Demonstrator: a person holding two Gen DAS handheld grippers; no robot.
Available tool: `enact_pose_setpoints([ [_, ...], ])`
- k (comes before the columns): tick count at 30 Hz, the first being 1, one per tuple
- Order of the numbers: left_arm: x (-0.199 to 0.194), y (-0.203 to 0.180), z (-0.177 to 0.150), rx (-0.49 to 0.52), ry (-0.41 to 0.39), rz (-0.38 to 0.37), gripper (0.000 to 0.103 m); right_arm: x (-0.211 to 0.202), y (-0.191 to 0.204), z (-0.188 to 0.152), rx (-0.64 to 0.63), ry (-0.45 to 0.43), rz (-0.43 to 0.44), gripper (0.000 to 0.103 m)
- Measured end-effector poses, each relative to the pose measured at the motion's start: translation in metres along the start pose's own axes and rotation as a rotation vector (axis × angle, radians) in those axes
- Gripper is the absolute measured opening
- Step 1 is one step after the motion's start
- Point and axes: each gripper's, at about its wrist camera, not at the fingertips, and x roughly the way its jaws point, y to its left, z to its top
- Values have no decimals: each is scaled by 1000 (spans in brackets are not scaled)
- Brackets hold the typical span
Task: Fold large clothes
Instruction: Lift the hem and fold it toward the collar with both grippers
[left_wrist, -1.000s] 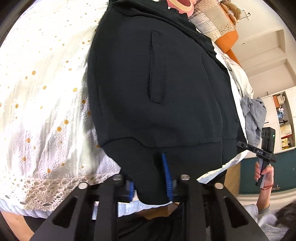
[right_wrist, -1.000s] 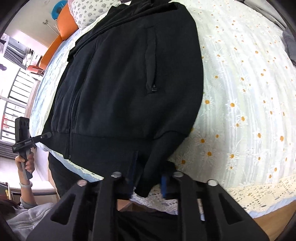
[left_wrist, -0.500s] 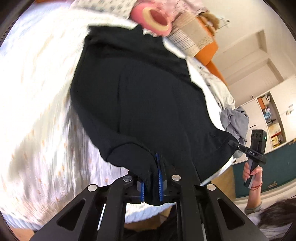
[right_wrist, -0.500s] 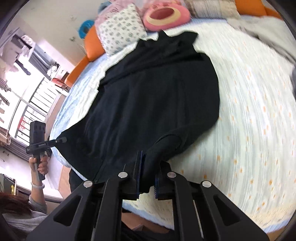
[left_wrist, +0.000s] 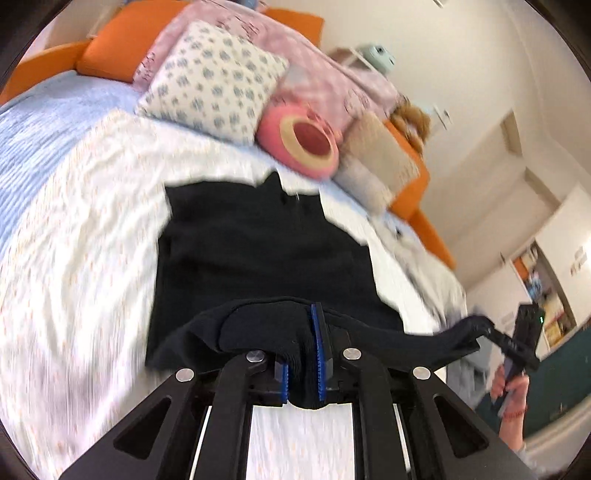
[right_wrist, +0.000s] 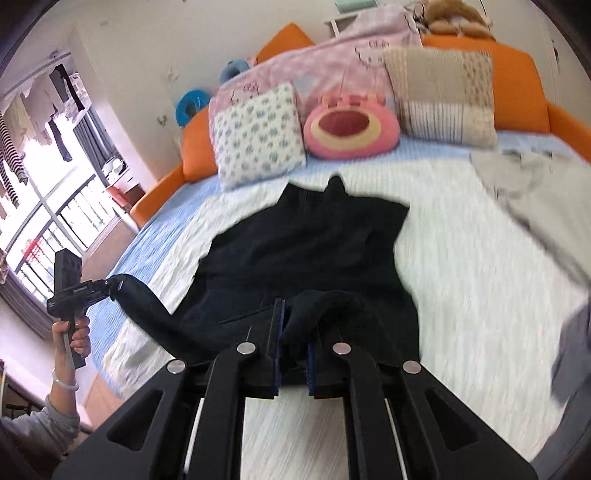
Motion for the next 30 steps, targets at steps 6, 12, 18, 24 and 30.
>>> enact_pose_setpoints([
  [6,51,-9,76,56,-72,118,15,56,-11,86,8,-36,-77,10],
  [12,121,3,152,25,-77,194,15,131,-45,159,68,-24,-146,9],
  [18,196,48,200,-90,-39,158,15,216,-89,195,121,22,-198,9],
  [24,260,95,213,-180,37,132,15,284,-128,200,176,77,-213,9],
  [30,312,123,215,-174,87,154,15,336,-155,195,210,132,-253,9],
])
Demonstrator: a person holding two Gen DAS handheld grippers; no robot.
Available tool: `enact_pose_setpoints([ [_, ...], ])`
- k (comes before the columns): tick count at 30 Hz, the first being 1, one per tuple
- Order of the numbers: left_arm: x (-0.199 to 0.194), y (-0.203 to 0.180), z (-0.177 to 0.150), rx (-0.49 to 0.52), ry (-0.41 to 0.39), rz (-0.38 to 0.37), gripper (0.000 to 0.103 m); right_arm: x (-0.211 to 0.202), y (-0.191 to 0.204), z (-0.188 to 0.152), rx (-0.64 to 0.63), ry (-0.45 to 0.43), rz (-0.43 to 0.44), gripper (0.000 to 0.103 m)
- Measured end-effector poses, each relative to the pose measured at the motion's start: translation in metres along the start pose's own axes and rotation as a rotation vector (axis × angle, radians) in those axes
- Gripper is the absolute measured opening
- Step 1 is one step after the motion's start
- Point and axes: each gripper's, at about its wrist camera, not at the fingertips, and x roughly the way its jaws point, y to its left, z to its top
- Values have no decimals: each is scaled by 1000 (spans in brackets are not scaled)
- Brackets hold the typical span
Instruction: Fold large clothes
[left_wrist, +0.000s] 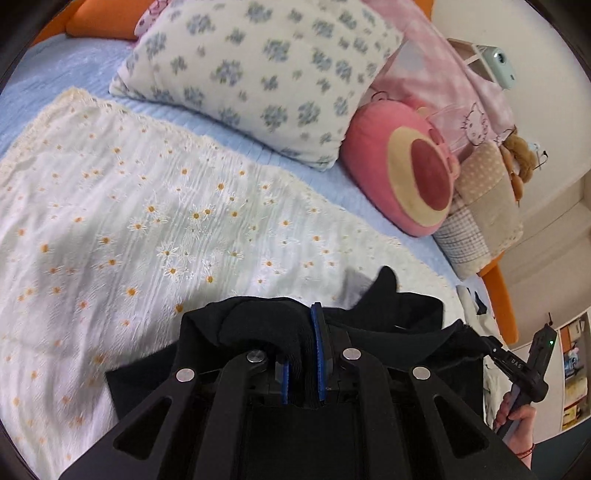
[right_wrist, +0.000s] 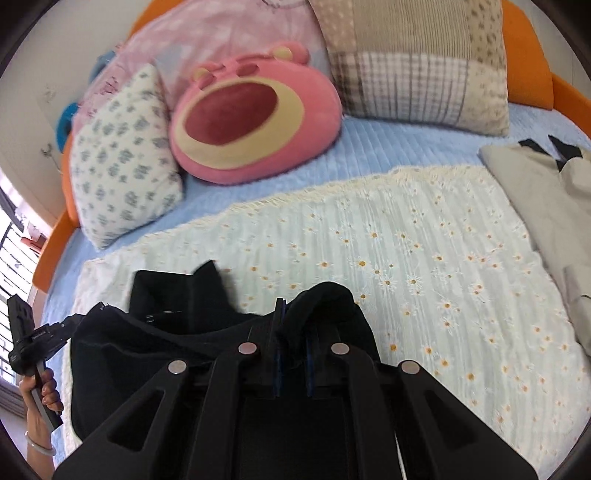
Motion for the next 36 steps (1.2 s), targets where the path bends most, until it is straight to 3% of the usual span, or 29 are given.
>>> enact_pose_setpoints([
  [10,53,32,-12,-36,52,-13,18,65,-7,-13,-29,67,-74,10],
  [13,45,34,-7,-78,41,-54,20,61,-4,-13,-41,64,-82,11],
  [15,26,33,-3,-102,-5,-112,22,52,-10,-8,7,84,-37,15],
  [17,10,26,1,-97,-33,-123,34,40,-19,0,81,103,18,35],
  [19,-15,15,6,-75,-79,-117,49,12,-27,10,131,41,30,92],
  [20,-28,12,9,-74,-112,-117,60,-11,-32,16,148,-26,33,96],
  [21,-48,10,13,-84,-186,-91,72,-26,-36,20,156,-65,35,96],
  [22,-65,10,15,-101,-255,-57,95,-41,-38,24,159,-95,32,96],
  [23,-89,12,16,-134,-352,-23,96,-55,-38,27,153,-119,18,96],
  [24,-102,13,17,-160,-387,-19,96,-73,-33,27,110,-137,-1,96],
  [26,-117,10,18,-195,-343,-50,95,-94,-12,21,-13,-154,-2,96],
  [28,-120,-8,10,-136,-265,-56,95,-106,14,7,-148,-151,-25,96],
  [32,-120,-72,-46,143,-168,-14,95,-102,85,-51,-392,-97,-77,95],
  [33,-116,-85,-62,193,-138,-17,95,-96,101,-66,-427,-79,-86,88],
  [36,-84,-127,-116,343,-50,24,95,-70,128,-101,-445,-22,-143,40],
])
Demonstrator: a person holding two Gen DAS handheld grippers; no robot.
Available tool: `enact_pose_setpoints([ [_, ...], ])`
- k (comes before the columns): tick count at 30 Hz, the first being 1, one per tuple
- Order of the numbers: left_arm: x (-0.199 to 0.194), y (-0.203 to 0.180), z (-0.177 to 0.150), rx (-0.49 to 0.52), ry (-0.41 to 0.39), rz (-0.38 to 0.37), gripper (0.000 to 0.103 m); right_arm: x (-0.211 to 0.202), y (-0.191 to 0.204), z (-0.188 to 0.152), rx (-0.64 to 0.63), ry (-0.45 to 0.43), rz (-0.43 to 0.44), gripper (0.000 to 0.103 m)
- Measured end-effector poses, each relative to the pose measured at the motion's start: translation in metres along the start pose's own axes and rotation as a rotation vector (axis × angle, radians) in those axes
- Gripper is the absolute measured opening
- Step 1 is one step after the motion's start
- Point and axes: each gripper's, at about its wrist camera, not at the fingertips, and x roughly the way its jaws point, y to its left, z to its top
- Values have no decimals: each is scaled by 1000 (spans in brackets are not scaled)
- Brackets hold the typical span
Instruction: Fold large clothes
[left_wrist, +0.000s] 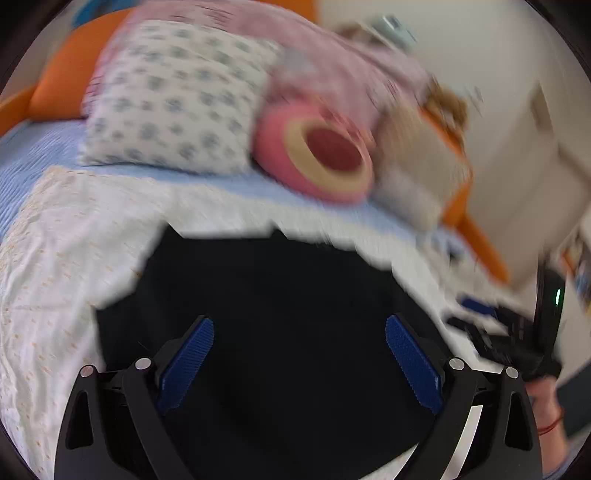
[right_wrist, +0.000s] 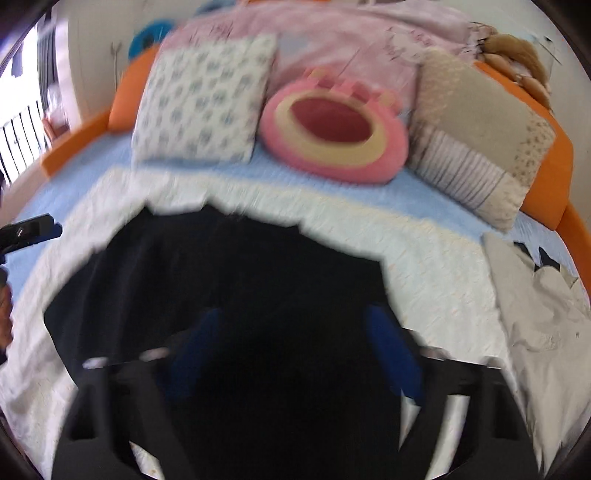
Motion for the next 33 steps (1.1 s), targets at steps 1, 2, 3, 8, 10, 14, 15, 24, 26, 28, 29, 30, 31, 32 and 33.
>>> enact_pose_setpoints([
  [1,10,-10,-10,28,31,24,95,10,8,-5,22,23,-3,35],
  [2,22,-18,-19,43,69,48,92,20,15,-12,67,33,9,32],
  [3,39,-21,-30,33,123,76,88,27,19,-16,90,37,19,28],
  [8,77,-5,-59,-41,153,126,70,69,38,-42,66,73,-49,22],
  [10,81,-12,-70,56,85,181,72,79,38,-59,50,23,-64,23],
  [14,84,-18,-85,124,-6,244,76,81,53,-76,-10,-96,-155,22],
  [15,82,-14,-84,102,-7,220,76,82,54,-76,-15,-93,-162,23],
  [24,80,-33,-72,171,62,303,78,60,55,-75,-14,-120,-145,23],
  [26,50,-31,-72,125,24,281,81,20,45,-88,78,-228,-32,23],
  [28,13,-27,-82,48,-54,283,92,-16,43,-104,139,-290,19,25],
  [29,0,-21,-91,-14,-61,268,92,-24,45,-109,154,-281,67,25],
  [30,-3,-18,-96,-42,-50,263,92,-27,48,-114,164,-249,96,25],
  [31,-3,-16,-104,-66,-22,282,92,-28,52,-117,165,-219,111,24],
  [32,1,-15,-111,-69,2,321,92,-26,57,-119,160,-197,106,24],
  [33,6,-13,-119,-59,21,367,92,-25,61,-120,152,-184,93,24],
])
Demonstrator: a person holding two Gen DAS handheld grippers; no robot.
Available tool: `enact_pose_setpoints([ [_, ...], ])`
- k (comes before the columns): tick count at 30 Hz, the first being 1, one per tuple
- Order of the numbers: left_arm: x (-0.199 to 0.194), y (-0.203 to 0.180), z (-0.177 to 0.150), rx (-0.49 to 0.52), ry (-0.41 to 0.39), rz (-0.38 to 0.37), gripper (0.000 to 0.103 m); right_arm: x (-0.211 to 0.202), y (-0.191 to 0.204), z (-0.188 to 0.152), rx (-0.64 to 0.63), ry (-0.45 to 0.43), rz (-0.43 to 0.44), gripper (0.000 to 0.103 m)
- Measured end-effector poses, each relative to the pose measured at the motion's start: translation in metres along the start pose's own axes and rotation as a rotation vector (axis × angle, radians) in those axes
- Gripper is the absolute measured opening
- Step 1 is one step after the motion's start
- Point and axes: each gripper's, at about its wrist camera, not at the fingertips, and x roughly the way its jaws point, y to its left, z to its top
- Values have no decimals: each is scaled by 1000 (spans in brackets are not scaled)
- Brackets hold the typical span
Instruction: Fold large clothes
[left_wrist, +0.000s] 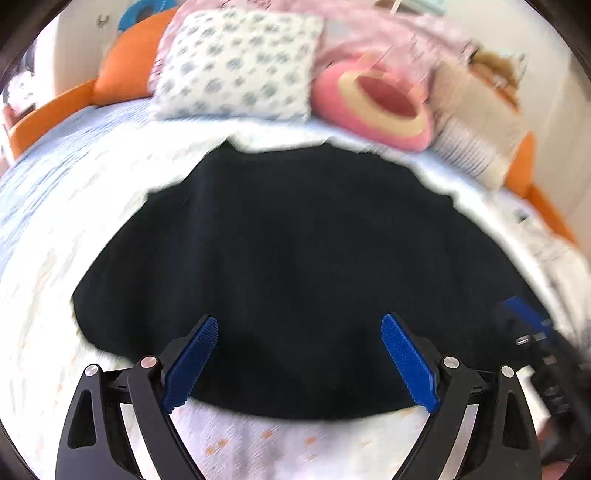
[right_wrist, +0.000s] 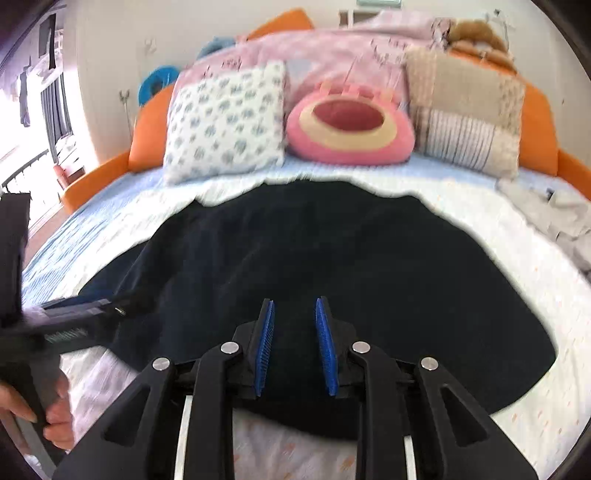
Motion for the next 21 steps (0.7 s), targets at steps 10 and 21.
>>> enact_pose_setpoints([
  [10,22,5,-26,29,-41,38,95,45,35,-33,-160,106,-165,25],
  [21,-26,91,4,-18,-80,115,95,-45,-61,-1,-22,-18,-254,24],
])
